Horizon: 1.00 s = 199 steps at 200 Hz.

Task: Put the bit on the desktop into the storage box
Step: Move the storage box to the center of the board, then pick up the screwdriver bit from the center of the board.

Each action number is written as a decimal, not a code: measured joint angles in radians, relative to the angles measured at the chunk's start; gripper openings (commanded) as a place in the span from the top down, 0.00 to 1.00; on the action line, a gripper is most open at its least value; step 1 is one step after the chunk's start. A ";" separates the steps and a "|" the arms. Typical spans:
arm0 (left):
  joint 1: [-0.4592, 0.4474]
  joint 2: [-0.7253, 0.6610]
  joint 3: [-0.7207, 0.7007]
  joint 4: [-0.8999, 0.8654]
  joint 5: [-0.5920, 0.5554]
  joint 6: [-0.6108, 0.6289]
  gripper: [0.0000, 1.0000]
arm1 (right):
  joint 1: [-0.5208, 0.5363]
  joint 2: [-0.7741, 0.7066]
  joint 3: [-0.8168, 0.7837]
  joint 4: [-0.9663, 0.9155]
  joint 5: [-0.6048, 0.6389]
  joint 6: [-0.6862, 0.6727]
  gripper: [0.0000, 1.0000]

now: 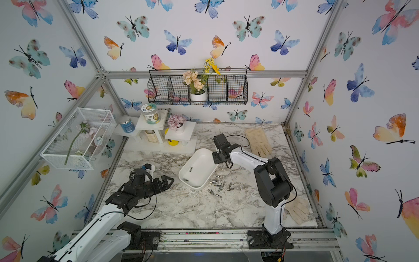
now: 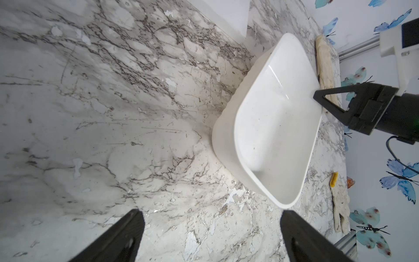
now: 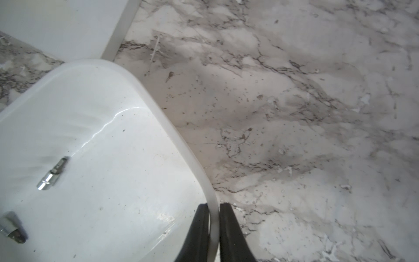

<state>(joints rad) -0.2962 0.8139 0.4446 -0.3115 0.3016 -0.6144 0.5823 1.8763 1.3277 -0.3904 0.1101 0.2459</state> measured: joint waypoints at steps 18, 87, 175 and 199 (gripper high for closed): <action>0.000 0.000 0.000 0.000 0.000 0.000 0.01 | -0.023 -0.003 -0.012 0.006 0.018 0.024 0.88; -0.010 -0.011 -0.017 0.021 0.009 -0.018 0.01 | -0.071 -0.030 -0.071 0.045 0.045 0.129 0.86; -0.227 0.045 -0.013 0.045 -0.058 -0.079 0.01 | -0.072 -0.117 -0.088 0.062 0.043 0.162 0.55; -0.278 0.066 -0.011 0.055 -0.085 -0.102 0.01 | -0.072 -0.201 -0.093 0.051 0.040 0.156 0.53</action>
<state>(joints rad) -0.5743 0.8799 0.4339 -0.2562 0.2169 -0.7162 0.5098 1.6756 1.2343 -0.3397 0.1497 0.4019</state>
